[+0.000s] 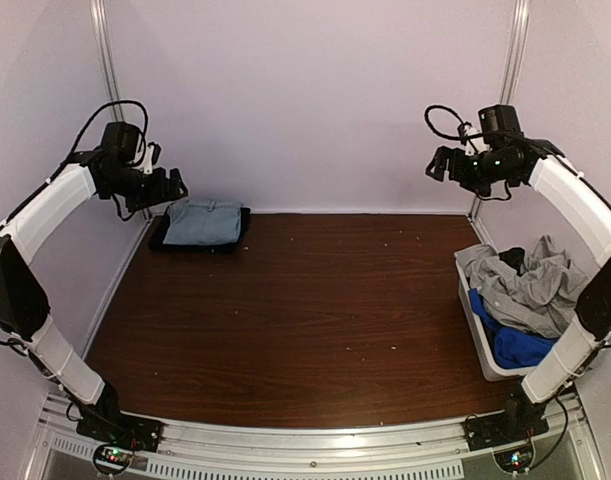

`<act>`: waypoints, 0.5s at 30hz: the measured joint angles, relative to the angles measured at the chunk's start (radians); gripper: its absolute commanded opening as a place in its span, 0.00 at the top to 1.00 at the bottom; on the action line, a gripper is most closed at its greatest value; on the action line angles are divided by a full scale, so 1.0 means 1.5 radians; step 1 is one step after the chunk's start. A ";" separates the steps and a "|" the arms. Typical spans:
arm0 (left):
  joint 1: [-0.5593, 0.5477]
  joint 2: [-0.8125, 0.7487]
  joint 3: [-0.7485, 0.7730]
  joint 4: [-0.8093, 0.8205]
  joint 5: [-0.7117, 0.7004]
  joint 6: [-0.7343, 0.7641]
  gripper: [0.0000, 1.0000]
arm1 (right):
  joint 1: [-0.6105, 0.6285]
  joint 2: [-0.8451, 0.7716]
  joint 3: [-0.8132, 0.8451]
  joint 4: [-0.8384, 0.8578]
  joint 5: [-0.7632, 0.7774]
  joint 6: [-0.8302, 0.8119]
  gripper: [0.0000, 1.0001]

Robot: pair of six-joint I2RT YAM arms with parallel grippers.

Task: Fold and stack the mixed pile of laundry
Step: Pick up the crumpled shirt from the bin.

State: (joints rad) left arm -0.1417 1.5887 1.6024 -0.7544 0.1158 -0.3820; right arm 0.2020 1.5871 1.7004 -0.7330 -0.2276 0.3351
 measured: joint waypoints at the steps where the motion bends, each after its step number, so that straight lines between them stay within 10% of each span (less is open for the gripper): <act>1: -0.003 0.000 0.000 -0.005 -0.002 0.002 0.02 | -0.001 -0.015 0.003 -0.015 0.020 0.008 0.00; 15: -0.015 -0.071 -0.123 -0.020 0.027 0.007 0.02 | -0.006 -0.306 -0.013 -0.424 0.356 0.286 0.00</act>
State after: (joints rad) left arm -0.1638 1.4818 1.4178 -0.7837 0.1570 -0.3714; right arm 0.1936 1.1278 1.6802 -1.3693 0.3061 0.7639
